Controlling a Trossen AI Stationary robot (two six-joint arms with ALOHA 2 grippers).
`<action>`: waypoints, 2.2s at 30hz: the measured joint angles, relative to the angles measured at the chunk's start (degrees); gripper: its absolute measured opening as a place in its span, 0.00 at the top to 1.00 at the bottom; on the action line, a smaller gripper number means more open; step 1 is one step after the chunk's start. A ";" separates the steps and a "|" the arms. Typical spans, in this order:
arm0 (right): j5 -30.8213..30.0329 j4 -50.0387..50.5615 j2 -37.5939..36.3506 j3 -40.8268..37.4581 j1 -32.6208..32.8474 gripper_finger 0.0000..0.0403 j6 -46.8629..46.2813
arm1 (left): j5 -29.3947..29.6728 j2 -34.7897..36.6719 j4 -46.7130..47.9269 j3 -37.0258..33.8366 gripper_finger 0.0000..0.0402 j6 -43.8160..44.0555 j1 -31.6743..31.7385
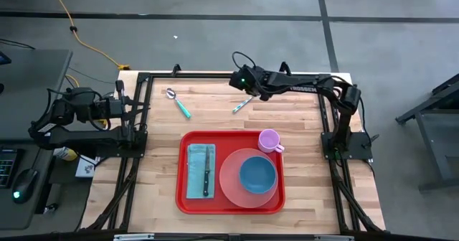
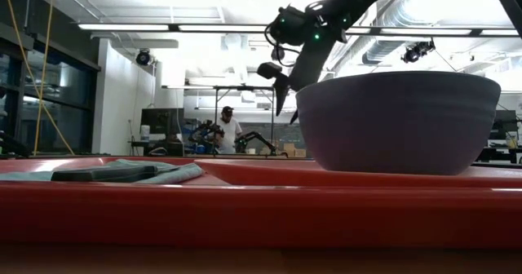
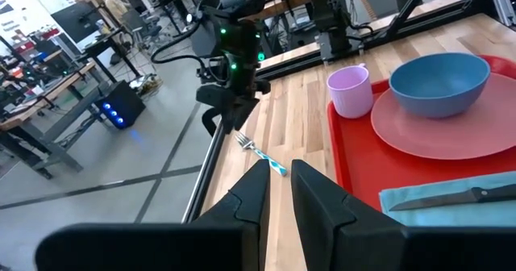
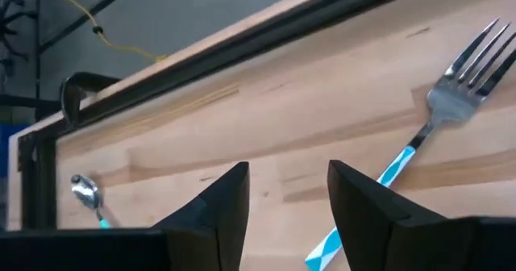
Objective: Set up tray
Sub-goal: Put the blue fork on the blue napkin to the left of the black knife
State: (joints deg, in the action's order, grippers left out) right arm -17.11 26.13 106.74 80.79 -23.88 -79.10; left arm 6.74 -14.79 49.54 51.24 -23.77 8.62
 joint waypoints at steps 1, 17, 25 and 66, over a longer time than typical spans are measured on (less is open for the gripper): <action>-1.10 0.14 0.00 0.00 0.44 0.63 -0.03 | 0.00 0.00 0.00 0.00 0.79 -0.03 0.00; -0.53 3.87 0.07 0.09 0.68 0.62 -10.85 | 0.04 0.00 -0.09 0.00 0.79 -0.17 0.00; -7.21 8.13 0.19 9.78 0.28 0.63 -2.76 | 0.13 0.00 -0.13 0.00 0.79 -0.19 0.00; 8.47 32.00 18.86 23.43 1.87 0.68 -18.53 | -1.75 -0.04 -3.13 0.04 0.79 0.66 0.00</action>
State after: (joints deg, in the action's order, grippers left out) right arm -8.64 58.13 125.60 104.22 -22.01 -97.63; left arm 4.99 -14.83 46.41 51.29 -23.11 8.62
